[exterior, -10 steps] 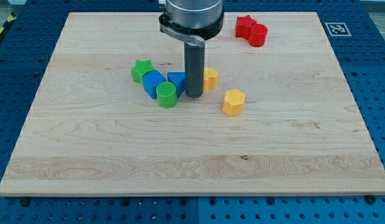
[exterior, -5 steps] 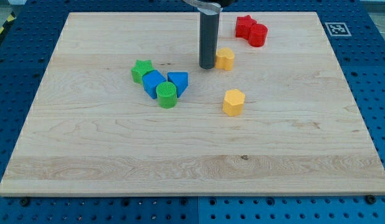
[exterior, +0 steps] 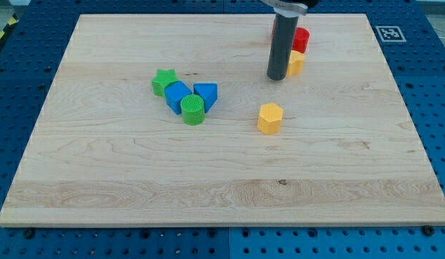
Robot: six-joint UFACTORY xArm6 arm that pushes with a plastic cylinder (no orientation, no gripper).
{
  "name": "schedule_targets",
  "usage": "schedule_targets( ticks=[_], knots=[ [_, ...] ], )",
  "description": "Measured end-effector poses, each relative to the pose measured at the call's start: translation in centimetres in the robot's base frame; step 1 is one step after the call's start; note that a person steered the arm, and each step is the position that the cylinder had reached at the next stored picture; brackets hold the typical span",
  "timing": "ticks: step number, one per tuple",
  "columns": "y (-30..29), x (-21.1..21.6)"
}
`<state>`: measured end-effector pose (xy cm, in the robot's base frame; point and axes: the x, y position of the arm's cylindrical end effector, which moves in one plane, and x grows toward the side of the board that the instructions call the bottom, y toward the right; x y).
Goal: Push the yellow heart to the bottom of the red circle
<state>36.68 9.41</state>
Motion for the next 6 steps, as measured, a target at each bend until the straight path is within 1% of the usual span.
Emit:
schedule_targets(
  ticks=[2,4,6],
  knots=[
    [3.0,0.4],
    [6.5,-0.8],
    [9.7,-3.3]
  ],
)
